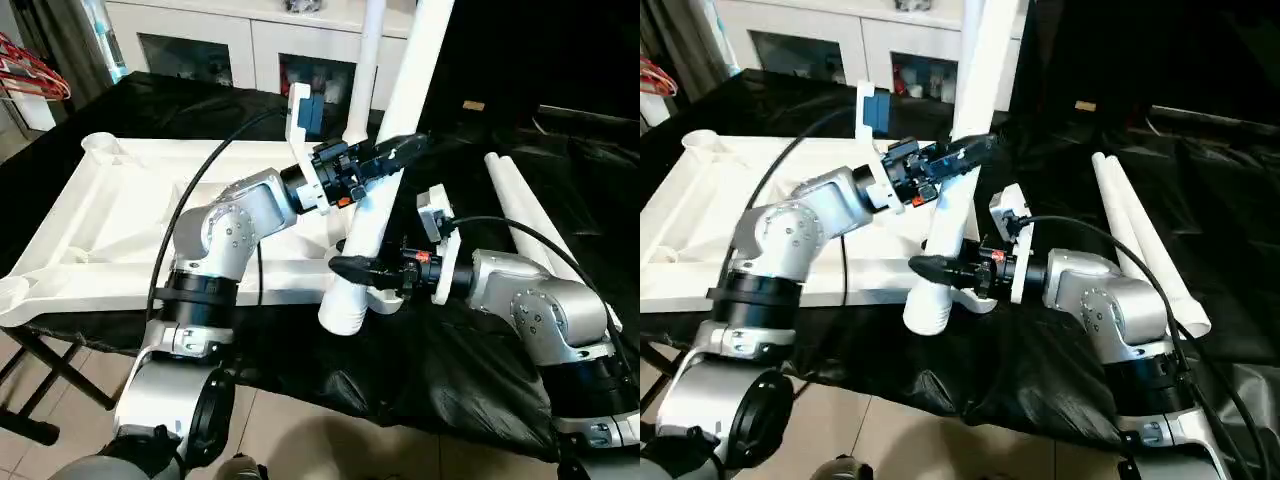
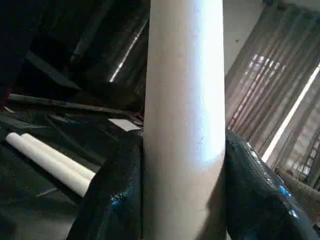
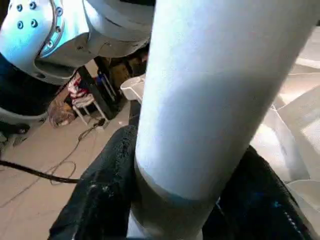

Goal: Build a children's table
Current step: Pick table leg

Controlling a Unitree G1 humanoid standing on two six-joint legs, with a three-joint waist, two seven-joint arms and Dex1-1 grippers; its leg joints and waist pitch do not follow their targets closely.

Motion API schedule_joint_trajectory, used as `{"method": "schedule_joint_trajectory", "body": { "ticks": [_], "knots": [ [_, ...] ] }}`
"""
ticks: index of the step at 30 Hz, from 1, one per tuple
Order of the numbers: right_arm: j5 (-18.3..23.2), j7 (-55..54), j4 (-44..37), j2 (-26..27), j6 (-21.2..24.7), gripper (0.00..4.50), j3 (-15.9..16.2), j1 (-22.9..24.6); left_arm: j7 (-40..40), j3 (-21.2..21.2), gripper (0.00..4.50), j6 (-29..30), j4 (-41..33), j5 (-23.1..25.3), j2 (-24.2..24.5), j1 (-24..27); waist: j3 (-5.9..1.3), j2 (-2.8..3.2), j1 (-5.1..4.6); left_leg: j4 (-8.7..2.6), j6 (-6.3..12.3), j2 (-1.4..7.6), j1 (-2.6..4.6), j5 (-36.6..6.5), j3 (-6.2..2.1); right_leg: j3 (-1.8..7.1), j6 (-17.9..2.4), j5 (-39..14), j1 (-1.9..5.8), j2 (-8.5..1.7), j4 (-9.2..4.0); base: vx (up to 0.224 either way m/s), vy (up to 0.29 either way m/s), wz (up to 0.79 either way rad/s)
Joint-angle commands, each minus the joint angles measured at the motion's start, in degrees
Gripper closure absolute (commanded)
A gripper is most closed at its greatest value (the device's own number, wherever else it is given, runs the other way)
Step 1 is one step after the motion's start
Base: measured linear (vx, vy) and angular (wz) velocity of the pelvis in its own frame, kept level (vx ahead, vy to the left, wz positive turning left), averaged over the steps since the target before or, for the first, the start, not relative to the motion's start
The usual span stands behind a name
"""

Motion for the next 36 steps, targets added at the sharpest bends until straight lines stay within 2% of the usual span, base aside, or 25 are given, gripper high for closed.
{"method": "schedule_joint_trajectory", "body": {
  "ticks": [1, 5, 7, 10, 11, 13, 14, 15, 17, 18, 20, 21, 24, 31, 33, 35, 36],
  "knots": [
    [-0.82, -1.50, -0.08, -0.16, -0.44, 2.53, -0.83, -0.92, 1.02, 0.92, 2.71, -0.93, 0.11, 0.31, -0.01, -1.72, -4.89, -0.32, 0.25, -3.47, 1.46, 0.68, 0.88, -6.13, 0.02, 1.71, -13.56, -2.98, 3.76, -2.93, -3.28, 0.000, 0.000, 0.00],
    [-1.51, -3.21, 0.18, 0.43, -1.59, 2.54, -1.37, -1.43, 1.63, 0.79, 2.71, -2.53, 0.10, 1.13, 0.35, -1.61, -4.81, -0.34, 0.23, -3.53, 1.21, 0.73, 0.91, -6.91, 0.04, 1.74, -13.51, -4.44, 3.73, -3.02, -3.43, 0.000, 0.000, 0.00],
    [-4.36, -9.14, 0.31, 1.92, -4.04, 2.55, -2.45, -3.19, 3.93, -1.59, 2.01, -6.48, 0.04, 6.07, 1.57, -1.16, -4.75, -0.32, 0.13, -3.63, 0.82, 0.79, 0.84, -6.84, -0.07, 1.74, -13.11, -4.94, 3.66, -3.04, -3.49, 0.000, 0.000, 0.00],
    [-6.36, -14.20, -0.37, 3.10, -4.64, 2.55, -2.96, -4.83, 10.28, -4.94, 1.95, -9.96, -0.69, 13.12, 2.33, -0.70, -4.69, -0.31, -0.08, -3.82, -0.90, 0.83, 1.03, -7.72, -0.11, 1.82, -11.10, -7.21, 3.62, -2.99, -3.68, 0.000, 0.000, 0.00],
    [-6.36, -14.20, -0.37, 3.10, -4.64, 2.59, -2.96, -4.83, 10.28, -4.94, 1.67, -9.96, -0.69, 13.12, 2.33, -0.70, -4.73, -0.19, -0.11, -3.82, -1.15, 0.84, 1.04, -7.58, -0.12, 1.88, -10.48, -6.88, 3.63, -2.96, -3.59, 0.000, 0.000, 0.00],
    [-7.20, -17.33, -0.90, 3.87, -4.12, 2.60, -3.10, -5.66, 16.48, -6.70, 1.58, -12.13, -0.50, 17.96, 2.16, -0.80, -4.83, 0.03, 0.01, -3.75, -1.07, 0.90, 1.03, -7.24, -0.17, 1.92, -10.48, -5.51, 3.56, -2.92, -3.42, 0.000, 0.000, 0.00],
    [-7.64, -18.39, -0.98, 4.15, -4.08, 2.60, -3.05, -5.92, 18.33, -6.52, 1.58, -12.31, -0.44, 18.53, 1.73, -0.91, -4.85, -0.09, -0.07, -3.76, -1.13, 0.82, 1.02, -7.02, -0.18, 1.80, -10.35, -4.66, 3.63, -2.82, -3.35, 0.000, 0.000, 0.00],
    [-8.42, -20.22, -1.12, 4.64, -4.04, 2.62, -2.95, -6.36, 21.47, -6.05, 1.55, -12.50, -0.34, 19.28, 0.91, -1.10, -4.93, 0.08, -0.10, -3.67, -1.23, 0.79, 0.98, -6.55, -0.14, 1.85, -10.71, -3.24, 3.64, -2.82, -3.25, 0.000, 0.000, 0.00],
    [-9.13, -21.80, -1.60, 5.37, -4.14, 2.62, -2.80, -6.62, 26.36, -3.52, 1.79, -12.97, -0.04, 18.96, -1.12, -1.47, -4.98, 0.19, -0.05, -3.59, -1.26, 0.67, 0.92, -6.24, -0.15, 1.82, -11.48, -1.75, 3.74, -2.79, -3.06, 0.000, 0.000, 0.00],
    [-9.47, -22.37, -2.06, 5.67, -4.34, 2.62, -2.56, -6.52, 28.13, -1.59, 1.87, -13.52, 0.03, 17.77, -2.41, -1.66, -4.96, 0.05, -0.09, -3.53, -1.00, 0.59, 0.88, -6.78, -0.11, 1.81, -11.96, -1.61, 3.85, -2.80, -3.16, 0.000, 0.000, 0.00],
    [-9.71, -22.75, -2.38, 5.84, -4.38, 2.62, -2.42, -6.39, 28.93, -0.47, 1.92, -14.17, 0.01, 17.03, -3.10, -1.78, -4.94, 0.12, -0.01, -3.53, -0.86, 0.55, 0.87, -6.97, -0.11, 1.82, -11.97, -2.27, 3.84, -2.84, -3.24, 0.000, 0.000, 0.00],
    [-9.73, -22.80, -2.47, 5.87, -4.33, 2.63, -2.41, -6.34, 29.04, -0.19, 2.13, -14.35, 0.06, 16.83, -3.21, -1.86, -4.91, 0.01, -0.04, -3.52, -0.75, 0.52, 0.87, -7.22, -0.07, 1.84, -11.86, -2.58, 3.79, -2.74, -3.36, 0.000, 0.000, 0.00],
    [-9.77, -23.33, -2.97, 6.09, -4.11, 2.63, -2.35, -6.08, 30.83, 2.98, 2.22, -15.12, 0.52, 13.93, -4.57, -2.49, -4.88, 0.12, -0.05, -3.57, -0.81, 0.56, 0.95, -7.95, -0.09, 1.82, -11.98, -3.40, 3.70, -2.74, -3.44, 0.000, 0.000, 0.00],
    [-9.94, -22.73, -4.19, 5.50, -3.93, 2.63, -1.39, -5.39, 28.92, 3.51, 2.54, -14.07, -0.95, 11.48, -5.57, -1.97, -4.86, -0.02, -0.12, -3.59, -0.44, 0.58, 0.89, -7.82, -0.09, 1.83, -11.69, -3.31, 3.72, -2.72, -3.46, 0.000, 0.000, 0.00],
    [-9.68, -22.35, -4.05, 5.26, -3.75, 1.93, -1.49, -5.45, 27.35, 3.06, 2.59, -13.73, -1.32, 10.96, -5.30, -1.79, -4.84, -0.03, -0.08, -3.61, -0.45, 0.57, 0.96, -7.96, -0.07, 1.82, -11.59, -3.80, 3.67, -2.72, -3.53, 0.000, 0.000, 0.00],
    [-8.18, -20.91, -3.40, 4.49, -2.45, 1.87, -2.32, -5.70, 24.22, 2.34, 2.61, -13.14, -1.79, 9.52, -4.64, -1.56, -4.84, -0.04, -0.10, -3.59, -0.22, 0.54, 1.01, -8.31, -0.02, 1.84, -11.57, -3.87, 3.67, -2.68, -3.53, 0.000, 0.000, 0.00],
    [-6.53, -17.38, -2.65, 2.24, -0.73, 1.73, -2.58, -5.73, 20.11, 1.92, 2.64, -13.07, -1.65, 7.94, -3.72, -1.40, -4.82, -0.07, -0.09, -3.60, 0.05, 0.48, 0.99, -8.23, -0.02, 1.84, -11.62, -3.87, 3.76, -2.68, -3.56, 0.000, 0.000, 0.00]
  ]
}}
